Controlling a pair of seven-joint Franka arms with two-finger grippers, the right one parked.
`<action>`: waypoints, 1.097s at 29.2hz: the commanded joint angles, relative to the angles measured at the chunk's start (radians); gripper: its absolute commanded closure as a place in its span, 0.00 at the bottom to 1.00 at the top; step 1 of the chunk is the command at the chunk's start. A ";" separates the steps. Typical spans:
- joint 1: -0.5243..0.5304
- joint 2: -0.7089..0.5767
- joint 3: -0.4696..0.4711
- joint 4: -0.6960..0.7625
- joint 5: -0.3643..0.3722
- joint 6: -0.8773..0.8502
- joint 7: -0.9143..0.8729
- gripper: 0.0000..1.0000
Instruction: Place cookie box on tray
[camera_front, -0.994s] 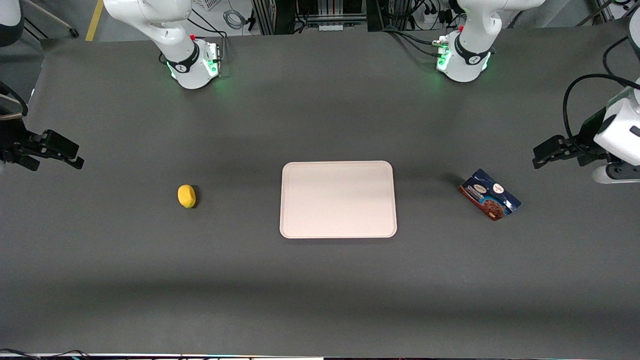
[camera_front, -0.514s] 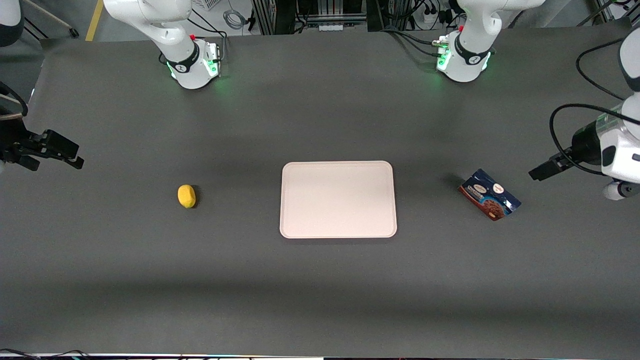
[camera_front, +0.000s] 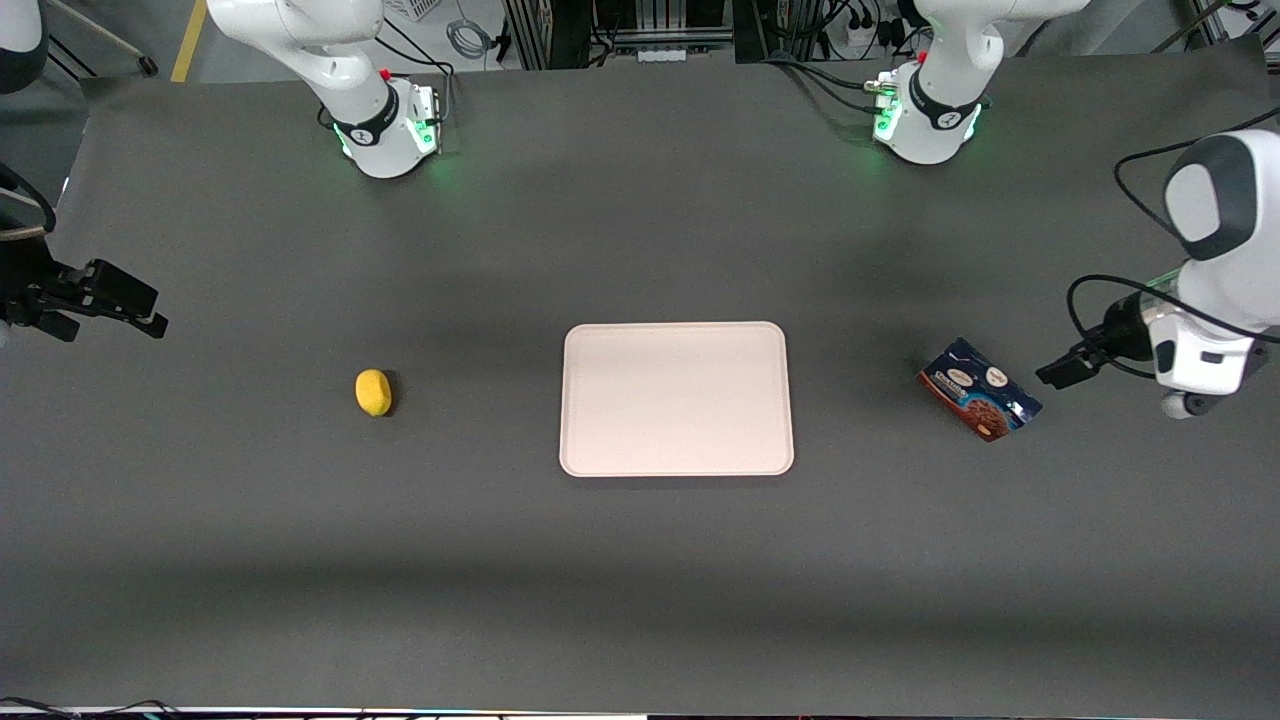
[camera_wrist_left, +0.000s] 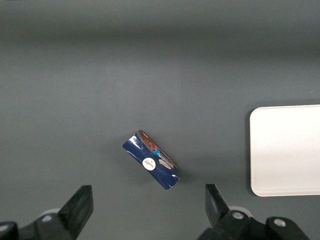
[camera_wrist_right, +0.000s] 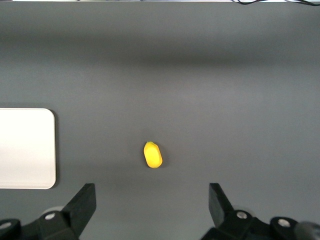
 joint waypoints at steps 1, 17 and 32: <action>-0.008 0.026 0.002 0.004 0.016 0.046 -0.002 0.01; -0.008 0.030 0.004 0.013 0.015 0.044 0.041 0.87; -0.004 -0.038 0.004 0.183 0.121 -0.253 0.030 0.90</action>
